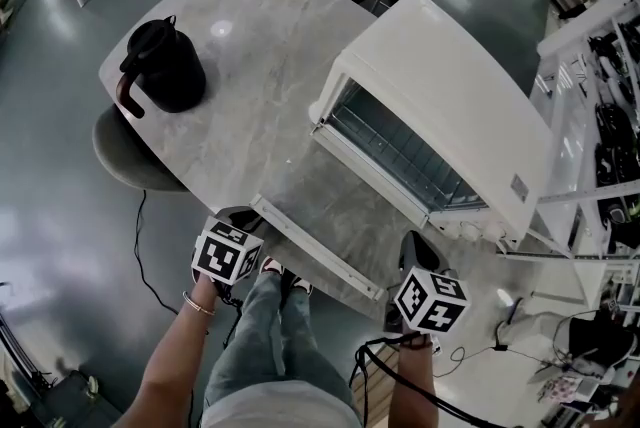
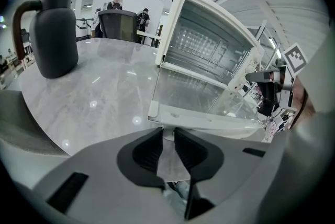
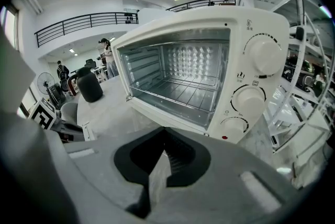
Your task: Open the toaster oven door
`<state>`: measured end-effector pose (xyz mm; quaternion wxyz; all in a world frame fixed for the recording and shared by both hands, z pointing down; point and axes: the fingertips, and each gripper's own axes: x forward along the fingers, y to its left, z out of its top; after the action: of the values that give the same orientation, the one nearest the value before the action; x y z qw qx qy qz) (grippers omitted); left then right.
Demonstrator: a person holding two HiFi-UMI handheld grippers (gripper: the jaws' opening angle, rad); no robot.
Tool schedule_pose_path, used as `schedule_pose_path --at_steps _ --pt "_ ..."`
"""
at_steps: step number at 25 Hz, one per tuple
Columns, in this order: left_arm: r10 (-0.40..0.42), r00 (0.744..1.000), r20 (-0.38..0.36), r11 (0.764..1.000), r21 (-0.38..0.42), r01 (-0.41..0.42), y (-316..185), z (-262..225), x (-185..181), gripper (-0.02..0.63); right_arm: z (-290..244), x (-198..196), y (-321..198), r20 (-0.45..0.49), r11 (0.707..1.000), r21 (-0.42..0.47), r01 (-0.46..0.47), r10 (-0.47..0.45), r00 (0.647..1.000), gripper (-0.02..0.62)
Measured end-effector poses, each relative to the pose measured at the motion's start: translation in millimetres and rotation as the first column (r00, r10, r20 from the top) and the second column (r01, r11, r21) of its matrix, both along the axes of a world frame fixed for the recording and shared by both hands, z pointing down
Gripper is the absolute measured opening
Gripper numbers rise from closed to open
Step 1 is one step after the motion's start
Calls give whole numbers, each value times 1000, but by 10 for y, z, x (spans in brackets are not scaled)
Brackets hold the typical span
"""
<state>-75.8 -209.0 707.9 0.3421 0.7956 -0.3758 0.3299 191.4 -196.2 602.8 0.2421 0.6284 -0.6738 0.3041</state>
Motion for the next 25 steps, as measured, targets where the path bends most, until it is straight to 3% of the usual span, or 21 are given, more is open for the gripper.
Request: schedule_pose_path --at_steps 11,18,22,25 --pt "-53 998 -37 999 -16 52 15 7 -20 75 -143 -32 -17 -16 1000 14 9 -9 1000 5" --pt "-107 994 -20 994 -40 106 178 -62 -209 74 -352 -23 -68 -19 999 48 11 -10 1000 5" --pt "-176 984 -31 984 17 177 142 -441 -418 41 -532 28 -108 -19 996 86 0 2 1000 5" --pt "-185 981 -51 978 86 189 53 -833 -443 30 -688 79 -60 -19 994 106 -4 6 1000 5"
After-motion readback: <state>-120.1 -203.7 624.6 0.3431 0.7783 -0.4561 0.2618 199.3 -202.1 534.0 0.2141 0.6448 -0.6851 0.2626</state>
